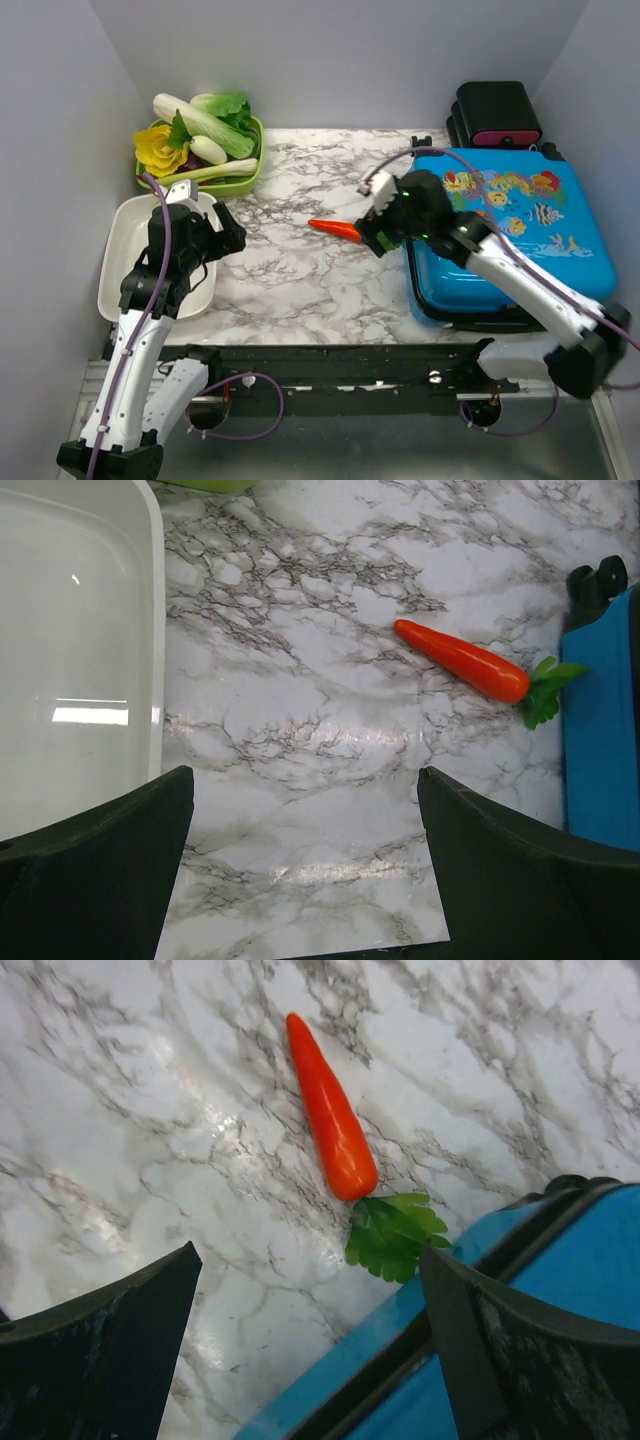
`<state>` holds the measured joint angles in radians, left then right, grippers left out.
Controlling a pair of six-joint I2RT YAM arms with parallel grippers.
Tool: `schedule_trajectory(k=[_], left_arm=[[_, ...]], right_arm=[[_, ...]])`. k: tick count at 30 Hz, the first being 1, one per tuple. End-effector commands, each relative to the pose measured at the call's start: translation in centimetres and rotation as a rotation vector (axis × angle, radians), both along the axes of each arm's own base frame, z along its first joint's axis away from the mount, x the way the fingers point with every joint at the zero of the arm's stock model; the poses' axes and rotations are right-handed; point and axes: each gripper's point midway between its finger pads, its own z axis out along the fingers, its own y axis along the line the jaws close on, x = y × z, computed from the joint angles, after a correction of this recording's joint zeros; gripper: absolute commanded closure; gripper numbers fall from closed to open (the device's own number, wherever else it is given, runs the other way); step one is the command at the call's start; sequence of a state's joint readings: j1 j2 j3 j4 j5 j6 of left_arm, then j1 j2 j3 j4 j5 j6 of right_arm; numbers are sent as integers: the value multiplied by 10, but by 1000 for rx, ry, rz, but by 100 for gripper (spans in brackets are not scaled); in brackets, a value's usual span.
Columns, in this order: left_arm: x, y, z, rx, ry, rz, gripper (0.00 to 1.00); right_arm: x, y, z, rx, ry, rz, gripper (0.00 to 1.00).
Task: Open, take out, and arrange the luggage
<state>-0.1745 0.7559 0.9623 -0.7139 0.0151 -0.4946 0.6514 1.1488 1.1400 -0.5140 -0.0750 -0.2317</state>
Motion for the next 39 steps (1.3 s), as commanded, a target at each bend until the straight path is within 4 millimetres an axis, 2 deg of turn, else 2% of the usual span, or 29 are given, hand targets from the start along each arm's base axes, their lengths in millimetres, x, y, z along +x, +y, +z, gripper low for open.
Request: schedule_trajectory(k=[1, 3, 4, 6, 8, 9, 10, 11, 13, 14, 16, 17, 19, 20, 23, 25, 26, 27, 28, 29, 30, 31, 32, 33, 34, 35, 36, 38, 39], left_arm=[[2, -3, -10, -13, 14, 0, 1], [1, -3, -16, -14, 29, -1, 1], [1, -3, -17, -17, 32, -1, 1], [-1, -2, -19, -7, 30, 2, 1], [-1, 5, -19, 10, 30, 34, 1], [-1, 6, -19, 13, 27, 37, 1], [-1, 5, -19, 13, 27, 34, 1], [-2, 4, -19, 11, 23, 28, 1], [-1, 3, -18, 11, 22, 19, 1], [0, 4, -19, 16, 24, 21, 1], [2, 8, -18, 34, 25, 36, 1], [1, 9, -18, 41, 29, 38, 1], [2, 13, -16, 61, 26, 52, 1], [2, 14, -15, 66, 23, 57, 1], [3, 15, -12, 82, 16, 51, 1], [5, 16, -8, 92, 13, 48, 1], [6, 17, -8, 107, 16, 45, 1], [7, 18, -10, 117, 27, 42, 1], [9, 18, -8, 125, 26, 40, 1], [10, 21, -8, 145, 31, 47, 1], [12, 23, -11, 160, 48, 50, 1], [13, 24, -7, 167, 47, 52, 1], [13, 25, -8, 178, 57, 51, 1], [16, 27, -9, 189, 66, 57, 1], [18, 27, -6, 192, 60, 56, 1], [19, 26, -6, 195, 60, 50, 1], [21, 24, -7, 198, 64, 38, 1], [24, 22, -4, 201, 58, 19, 1], [27, 21, -6, 204, 68, 14, 1]], right_arm=[[35, 5, -82, -440, 56, 121, 0], [56, 9, -90, -522, 31, 131, 0], [71, 6, -113, -594, 49, 104, 0], [85, 14, -121, -641, 39, 131, 0], [89, 20, -150, -682, 100, 167, 1], [92, 22, -157, -696, 110, 165, 1], [99, 24, -155, -697, 105, 152, 1], [100, 25, -170, -724, 132, 161, 3], [106, 26, -174, -752, 144, 160, 4], [108, 26, -180, -768, 152, 162, 10], [110, 25, -198, -804, 182, 171, 13], [114, 28, -197, -802, 177, 174, 16], [116, 28, -209, -826, 196, 184, 21], [122, 32, -206, -830, 178, 189, 34], [134, 37, -216, -868, 159, 210, 54], [152, 42, -208, -852, 124, 183, 57], [160, 45, -213, -854, 119, 176, 61], [178, 51, -200, -827, 73, 136, 63], [196, 46, -195, -832, 46, 84, 67], [211, 44, -203, -856, 27, 53, 70], [228, 41, -202, -882, -15, 8, 68], [257, 28, -177, -944, -116, -123, 65], [290, 33, -152, -971, -282, -168, 62], [307, 33, -168, -1030, -328, -181, 62], [333, 29, -135, -1021, -426, -277, 58], [356, 37, -102, -965, -576, -364, 44], [367, 36, -104, -955, -619, -397, 31], [375, 33, -75, -907, -719, -465, 3], [373, 34, -72, -892, -720, -471, 0]])
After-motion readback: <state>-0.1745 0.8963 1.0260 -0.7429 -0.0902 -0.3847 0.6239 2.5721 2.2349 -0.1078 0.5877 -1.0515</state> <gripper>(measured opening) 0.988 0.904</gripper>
